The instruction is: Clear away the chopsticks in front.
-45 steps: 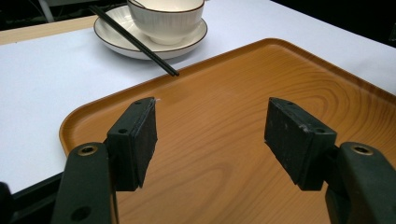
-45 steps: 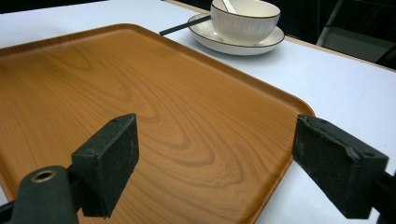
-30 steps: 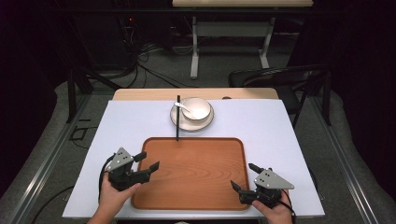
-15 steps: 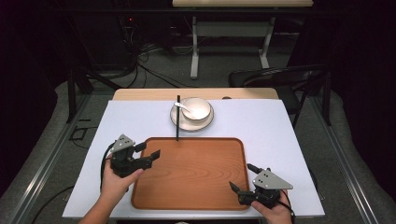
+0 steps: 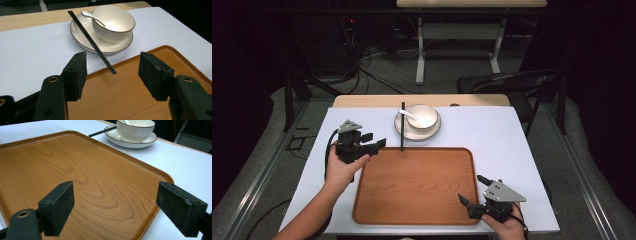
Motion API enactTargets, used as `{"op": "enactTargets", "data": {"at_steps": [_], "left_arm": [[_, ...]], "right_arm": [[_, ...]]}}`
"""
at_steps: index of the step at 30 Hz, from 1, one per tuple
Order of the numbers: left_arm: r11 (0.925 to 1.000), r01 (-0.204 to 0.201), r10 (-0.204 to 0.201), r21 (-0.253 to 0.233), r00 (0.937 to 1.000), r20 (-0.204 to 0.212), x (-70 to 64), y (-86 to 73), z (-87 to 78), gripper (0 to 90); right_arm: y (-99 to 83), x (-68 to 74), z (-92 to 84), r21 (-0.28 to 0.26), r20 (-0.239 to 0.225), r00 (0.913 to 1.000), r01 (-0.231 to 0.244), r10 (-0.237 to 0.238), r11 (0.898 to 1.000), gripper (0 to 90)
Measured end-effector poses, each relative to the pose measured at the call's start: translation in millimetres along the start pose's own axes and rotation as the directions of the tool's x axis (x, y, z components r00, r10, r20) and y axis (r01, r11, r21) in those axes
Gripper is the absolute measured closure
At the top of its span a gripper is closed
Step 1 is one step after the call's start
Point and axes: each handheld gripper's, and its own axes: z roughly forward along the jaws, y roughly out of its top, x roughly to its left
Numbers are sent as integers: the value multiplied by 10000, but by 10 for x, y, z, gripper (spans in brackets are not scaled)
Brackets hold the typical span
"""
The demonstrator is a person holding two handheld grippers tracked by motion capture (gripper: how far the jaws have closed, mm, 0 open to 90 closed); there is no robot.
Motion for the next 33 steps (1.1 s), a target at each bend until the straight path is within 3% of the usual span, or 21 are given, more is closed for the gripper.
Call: {"op": "enactTargets", "data": {"at_steps": [8,18,21,22,26,27,28,32,33], "left_arm": [[9994,174,-168,308,9996,-205,59,154,120,420],[9869,1083,-1011,1195,9928,-647,181,323,366,454],[9771,1524,-1400,1486,9860,-908,215,354,473,475],[9771,1524,-1400,1486,9860,-908,215,354,473,484],[9604,2062,-1904,1876,9767,-988,249,352,578,502],[9527,2243,-2074,2053,9731,-1005,259,346,616,502],[9527,2243,-2074,2053,9731,-1005,259,346,616,502],[9388,2457,-2230,2416,9677,-1174,263,319,727,502],[9381,2464,-2231,2434,9674,-1195,260,313,747,502]], "right_arm": [[-2,-6,3,-11,-17,10000,-25,25,10000,145],[-7,-29,2,-27,-59,9998,-205,205,9998,146],[-8,-32,2,-23,-61,9998,-213,213,9998,145],[-8,-32,2,-23,-61,9998,-213,213,9998,145],[-11,-41,-1,-33,-105,9995,-287,287,9996,145],[-12,-43,-4,-32,-111,9994,-322,321,9995,145],[-12,-43,-4,-32,-111,9994,-322,321,9995,145],[-13,-54,-8,-52,-111,9992,-388,388,9992,145],[-13,-56,-7,-52,-118,9991,-403,403,9992,145]]}}
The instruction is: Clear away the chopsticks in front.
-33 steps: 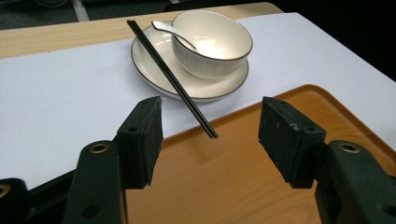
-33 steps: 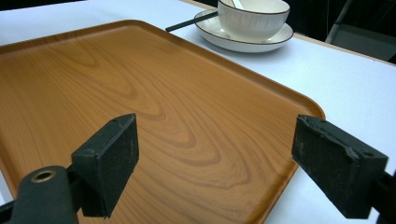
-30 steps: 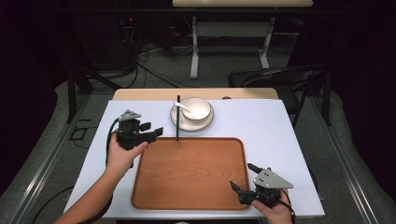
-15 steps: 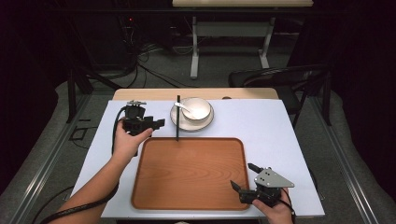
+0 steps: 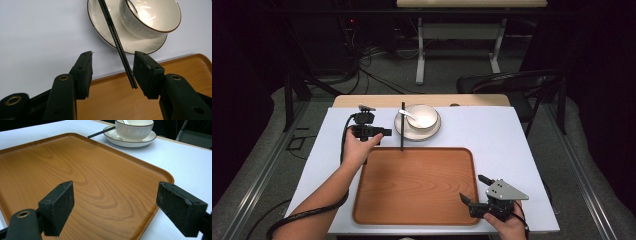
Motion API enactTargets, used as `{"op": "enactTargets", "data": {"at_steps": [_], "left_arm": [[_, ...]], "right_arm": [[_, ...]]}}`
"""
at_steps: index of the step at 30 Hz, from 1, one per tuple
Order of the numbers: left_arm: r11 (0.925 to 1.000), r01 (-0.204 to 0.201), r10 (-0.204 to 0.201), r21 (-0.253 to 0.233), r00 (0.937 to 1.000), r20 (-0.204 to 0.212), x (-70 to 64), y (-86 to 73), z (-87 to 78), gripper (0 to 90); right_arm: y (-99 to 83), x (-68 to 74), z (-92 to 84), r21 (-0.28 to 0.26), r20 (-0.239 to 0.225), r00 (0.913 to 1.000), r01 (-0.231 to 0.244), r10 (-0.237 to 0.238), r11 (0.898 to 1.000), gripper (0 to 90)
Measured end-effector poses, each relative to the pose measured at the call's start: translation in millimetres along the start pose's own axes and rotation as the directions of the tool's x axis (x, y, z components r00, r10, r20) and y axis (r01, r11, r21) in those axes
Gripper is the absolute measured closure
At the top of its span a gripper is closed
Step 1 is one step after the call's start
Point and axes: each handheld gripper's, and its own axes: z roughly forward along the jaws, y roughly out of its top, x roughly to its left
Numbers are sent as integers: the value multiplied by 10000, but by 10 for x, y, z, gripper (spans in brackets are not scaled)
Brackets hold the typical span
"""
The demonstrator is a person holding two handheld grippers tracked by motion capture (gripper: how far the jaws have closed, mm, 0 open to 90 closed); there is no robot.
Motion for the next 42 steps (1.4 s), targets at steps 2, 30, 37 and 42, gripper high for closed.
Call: {"op": "enactTargets", "data": {"at_steps": [2,30,37,42], "left_arm": [[9998,-29,30,202,10000,-66,-18,-1,53,512],[9943,90,-42,1064,9990,-452,-186,3,576,599],[9932,179,-118,1147,9985,-536,-168,7,598,611],[9935,229,-170,1116,9984,-541,-157,5,600,612]], "right_arm": [[0,-4,1,-15,-13,10000,-10,10,10000,145],[-4,-26,-14,-25,-87,9999,-106,105,9999,146],[-4,-27,-14,-22,-110,9999,-120,119,9999,146],[-4,-27,-14,-23,-124,9999,-116,116,9999,146]]}}
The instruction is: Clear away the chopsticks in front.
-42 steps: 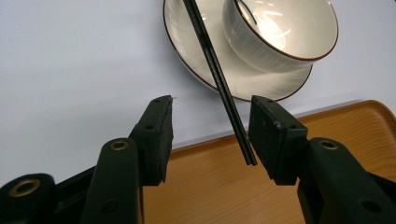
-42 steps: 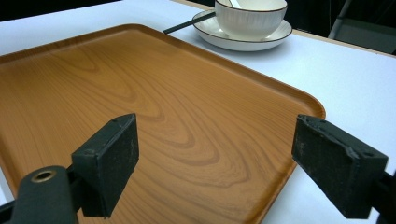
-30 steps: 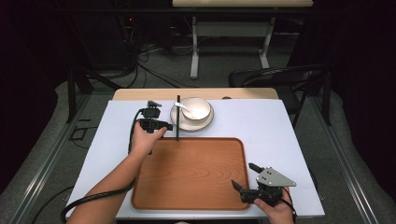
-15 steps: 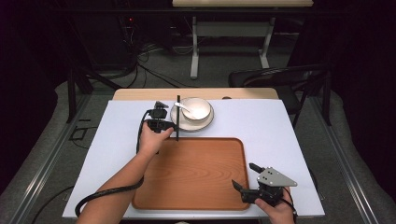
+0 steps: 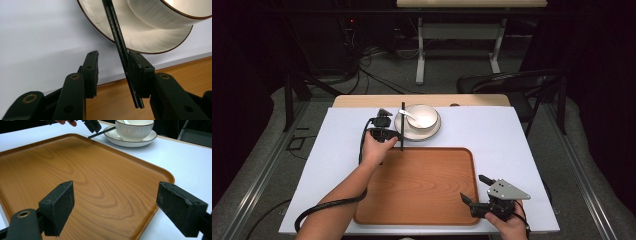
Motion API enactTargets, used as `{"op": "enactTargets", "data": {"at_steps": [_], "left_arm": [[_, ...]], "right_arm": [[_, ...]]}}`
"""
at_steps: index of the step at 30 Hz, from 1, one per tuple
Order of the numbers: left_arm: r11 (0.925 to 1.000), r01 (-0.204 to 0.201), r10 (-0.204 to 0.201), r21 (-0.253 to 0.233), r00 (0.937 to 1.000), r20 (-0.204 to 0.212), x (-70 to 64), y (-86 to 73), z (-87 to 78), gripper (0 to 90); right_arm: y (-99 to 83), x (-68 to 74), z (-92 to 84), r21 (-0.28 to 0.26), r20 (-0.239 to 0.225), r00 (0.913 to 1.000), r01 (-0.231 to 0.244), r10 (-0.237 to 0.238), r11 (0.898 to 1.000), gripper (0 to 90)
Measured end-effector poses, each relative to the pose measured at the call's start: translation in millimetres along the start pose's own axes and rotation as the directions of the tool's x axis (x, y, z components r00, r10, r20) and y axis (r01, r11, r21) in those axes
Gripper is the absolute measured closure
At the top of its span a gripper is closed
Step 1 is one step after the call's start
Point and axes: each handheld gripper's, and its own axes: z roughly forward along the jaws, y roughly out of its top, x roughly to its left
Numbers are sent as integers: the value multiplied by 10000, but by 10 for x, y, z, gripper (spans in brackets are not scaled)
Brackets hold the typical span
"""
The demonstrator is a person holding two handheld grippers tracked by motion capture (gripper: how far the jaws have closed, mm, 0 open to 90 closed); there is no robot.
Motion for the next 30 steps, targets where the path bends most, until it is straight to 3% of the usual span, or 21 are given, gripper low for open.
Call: {"op": "enactTargets", "data": {"at_steps": [13,18,30], "left_arm": [[9999,75,-73,78,9997,-254,26,6,15,619],[9996,276,-276,-29,9996,-77,40,22,-9,616],[9997,231,-231,16,9997,90,5,33,25,610]], "right_arm": [[0,0,0,6,-8,10000,3,-3,10000,146],[0,-2,-1,-1,-11,10000,-15,15,10000,146],[0,-1,0,1,-25,10000,2,-2,10000,146]]}}
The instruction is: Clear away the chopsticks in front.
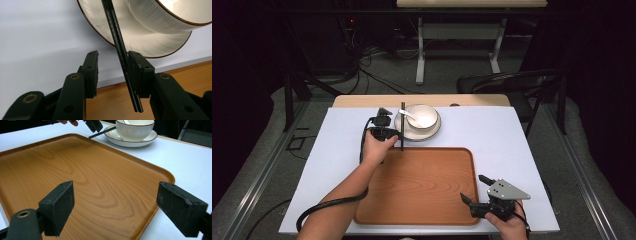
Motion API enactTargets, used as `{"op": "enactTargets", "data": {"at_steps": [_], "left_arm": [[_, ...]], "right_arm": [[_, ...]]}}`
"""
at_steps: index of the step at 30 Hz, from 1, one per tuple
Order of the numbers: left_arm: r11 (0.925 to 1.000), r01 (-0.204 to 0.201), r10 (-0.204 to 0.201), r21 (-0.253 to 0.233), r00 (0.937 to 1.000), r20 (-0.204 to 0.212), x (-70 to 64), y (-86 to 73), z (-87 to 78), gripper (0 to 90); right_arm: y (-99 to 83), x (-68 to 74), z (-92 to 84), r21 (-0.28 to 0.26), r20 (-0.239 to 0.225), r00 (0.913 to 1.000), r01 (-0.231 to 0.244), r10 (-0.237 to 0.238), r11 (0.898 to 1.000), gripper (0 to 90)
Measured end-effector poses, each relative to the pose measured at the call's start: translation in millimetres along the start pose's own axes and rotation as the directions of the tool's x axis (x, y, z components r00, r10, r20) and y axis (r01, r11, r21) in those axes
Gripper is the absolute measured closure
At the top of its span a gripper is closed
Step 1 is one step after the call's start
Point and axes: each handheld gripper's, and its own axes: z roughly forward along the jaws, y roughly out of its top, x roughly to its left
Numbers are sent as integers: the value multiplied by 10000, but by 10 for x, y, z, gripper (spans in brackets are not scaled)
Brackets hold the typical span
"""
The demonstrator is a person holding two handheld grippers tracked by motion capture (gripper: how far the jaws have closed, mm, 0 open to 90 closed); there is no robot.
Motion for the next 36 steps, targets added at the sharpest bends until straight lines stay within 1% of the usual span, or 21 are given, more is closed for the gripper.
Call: {"op": "enactTargets", "data": {"at_steps": [1,5,7,10,15,19,20,22,28,30,31,32,36], "left_arm": [[9999,97,-97,46,9999,25,-1,3,13,607],[9999,99,-98,96,9999,-35,-1,10,22,614],[9998,77,-75,160,9999,-141,2,18,25,619],[9995,169,-162,281,9996,-244,4,34,30,644],[9962,448,-419,747,9983,-410,1,75,60,706],[9942,589,-546,903,9973,-491,-2,84,85,745],[9925,668,-617,1024,9967,-519,-3,87,101,750],[9912,734,-680,1101,9964,-514,0,89,116,750],[9862,1012,-933,1312,9935,-647,10,100,150,793],[9838,1150,-1071,1374,9922,-635,23,107,149,837],[9838,1150,-1071,1374,9922,-635,23,107,149,853],[9833,1229,-1151,1345,9913,-646,34,110,141,859],[9854,1234,-1169,1176,9913,-601,87,106,102,864]], "right_arm": [[0,0,-1,-1,-5,10000,-1,1,10000,146],[0,-1,-2,-6,-9,10000,-6,6,10000,146],[0,0,-2,-6,-17,10000,-3,3,10000,145],[1,0,-2,-8,-23,10000,-6,6,10000,146],[1,1,-2,-11,-32,10000,3,-3,10000,146],[1,-1,-2,-10,-32,10000,-5,5,10000,146],[1,-1,-3,-14,-35,10000,-6,6,10000,146],[1,-1,-2,-14,-35,10000,-7,7,10000,146],[1,1,-2,-13,-63,10000,8,-8,10000,145],[1,-2,-2,-15,-62,10000,-2,2,10000,146],[1,-2,-2,-15,-62,10000,-2,2,10000,146],[1,-3,-2,-9,-70,10000,-10,10,10000,146],[0,-4,-2,12,-69,10000,-1,1,10000,146]]}}
